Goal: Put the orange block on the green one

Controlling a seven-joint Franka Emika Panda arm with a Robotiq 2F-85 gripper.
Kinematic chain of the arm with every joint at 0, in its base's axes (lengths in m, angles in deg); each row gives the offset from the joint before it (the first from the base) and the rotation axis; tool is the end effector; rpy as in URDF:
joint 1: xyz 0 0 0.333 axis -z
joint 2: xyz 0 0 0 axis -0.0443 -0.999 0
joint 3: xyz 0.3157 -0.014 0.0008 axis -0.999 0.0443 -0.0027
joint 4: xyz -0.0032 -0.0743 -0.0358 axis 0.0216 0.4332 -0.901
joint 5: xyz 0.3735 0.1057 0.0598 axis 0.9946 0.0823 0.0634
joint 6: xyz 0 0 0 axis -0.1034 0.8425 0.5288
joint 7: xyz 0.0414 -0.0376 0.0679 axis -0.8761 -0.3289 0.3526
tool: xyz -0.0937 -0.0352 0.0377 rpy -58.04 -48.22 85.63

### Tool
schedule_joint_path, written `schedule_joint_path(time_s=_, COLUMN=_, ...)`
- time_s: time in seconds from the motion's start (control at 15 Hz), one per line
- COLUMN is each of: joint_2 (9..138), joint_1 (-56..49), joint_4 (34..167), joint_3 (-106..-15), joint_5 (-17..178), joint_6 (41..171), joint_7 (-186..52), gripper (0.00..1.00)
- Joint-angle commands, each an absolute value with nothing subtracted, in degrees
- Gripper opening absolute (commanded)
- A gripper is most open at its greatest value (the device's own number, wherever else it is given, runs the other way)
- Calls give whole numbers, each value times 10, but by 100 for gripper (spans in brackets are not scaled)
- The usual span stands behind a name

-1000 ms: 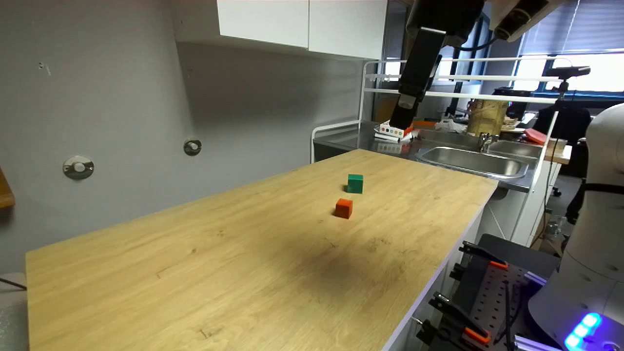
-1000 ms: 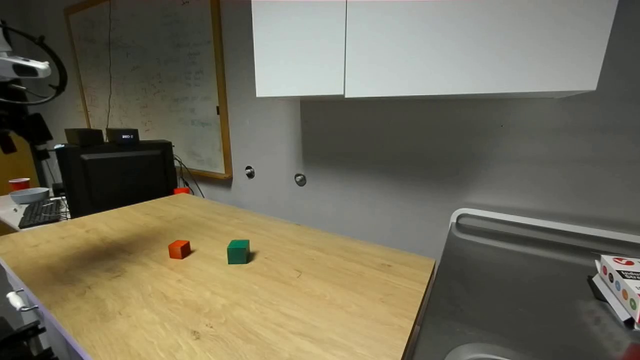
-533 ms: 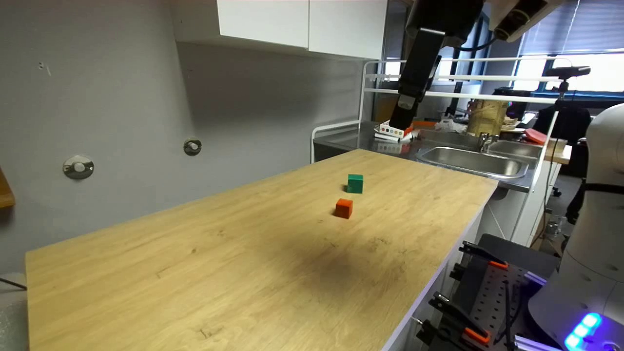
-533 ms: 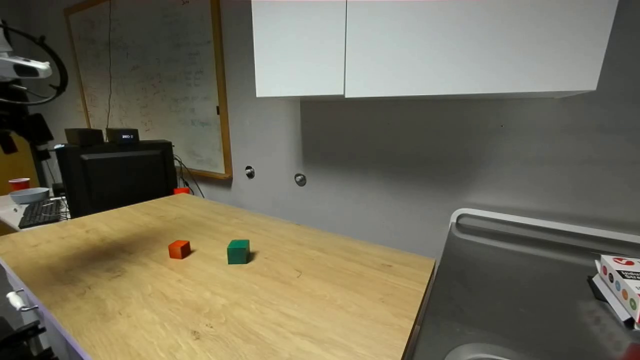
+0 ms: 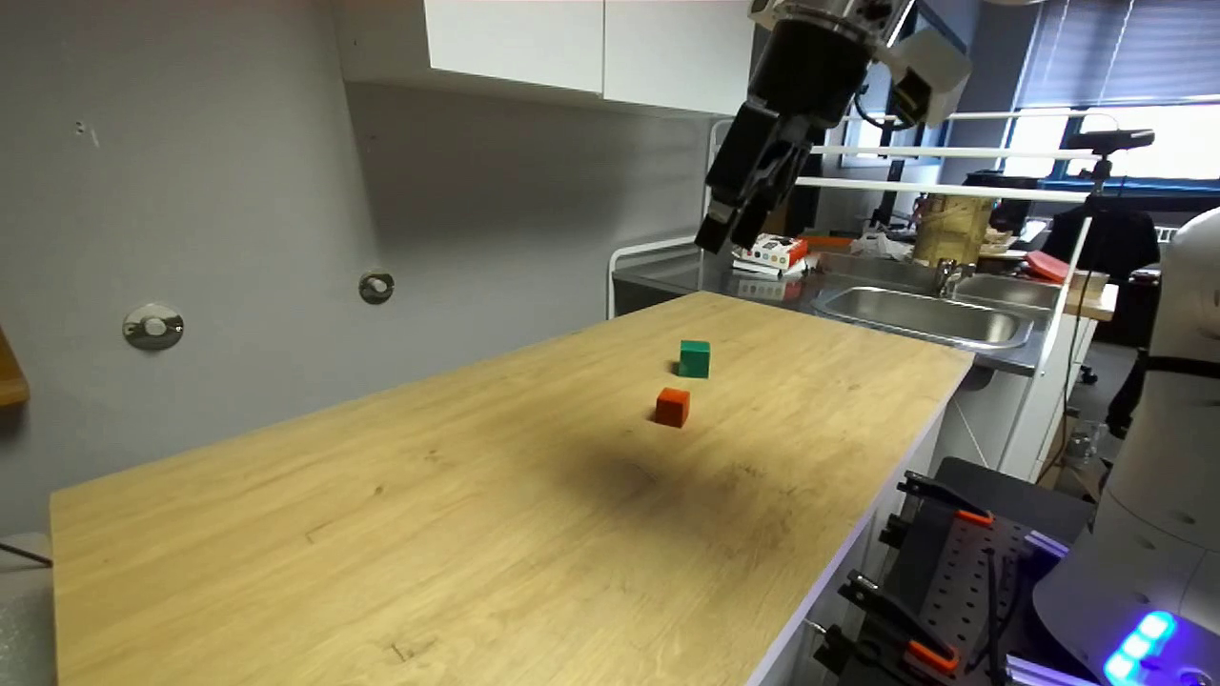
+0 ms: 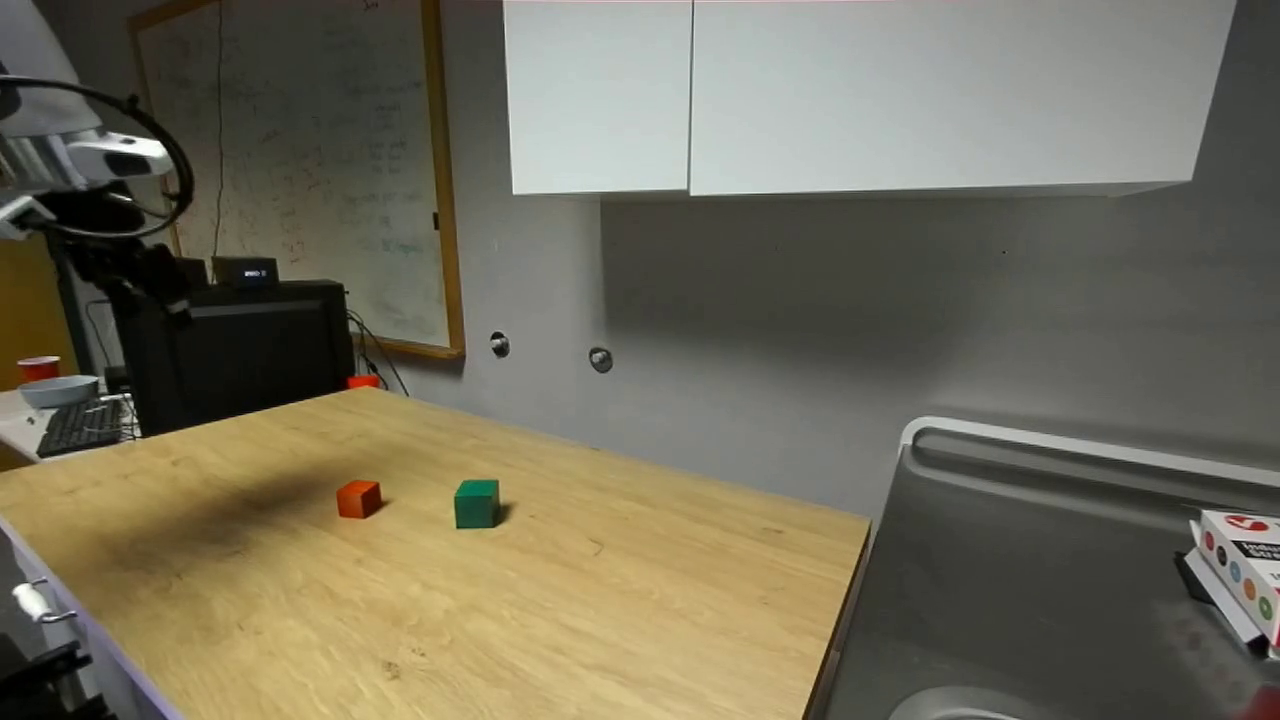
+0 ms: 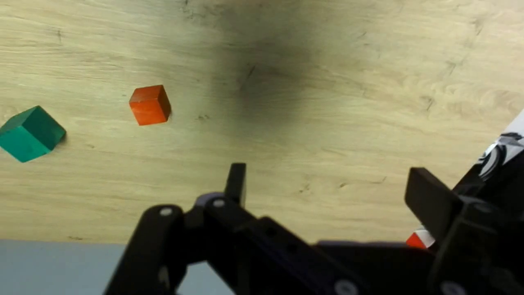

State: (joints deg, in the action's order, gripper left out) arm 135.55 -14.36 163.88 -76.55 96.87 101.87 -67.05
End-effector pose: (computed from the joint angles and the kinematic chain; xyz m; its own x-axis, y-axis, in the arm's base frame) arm 0.3108 0.1465 0.4831 0.9285 0.1560 0.3370 0.1978 -0.9758 -0.0933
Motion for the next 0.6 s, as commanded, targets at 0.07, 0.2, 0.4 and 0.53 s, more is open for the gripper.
schedule_joint_path(time_s=0.07, joint_2=1275, joint_1=-101, joint_4=1649, joint_3=-744, joint_5=926, joint_6=1120, joint_7=-673, gripper=100)
schedule_joint_path(time_s=0.2, joint_2=1232, joint_1=-82, joint_4=1649, joint_3=-734, joint_5=908, joint_6=1155, joint_7=-671, gripper=100)
schedule_joint_path(time_s=0.4, joint_2=1165, joint_1=-60, joint_4=1638, joint_3=-717, joint_5=890, joint_6=1189, joint_7=-670, gripper=100)
schedule_joint_path(time_s=0.53, joint_2=1124, joint_1=-51, joint_4=1628, joint_3=-708, joint_5=883, joint_6=1204, joint_7=-668, gripper=100)
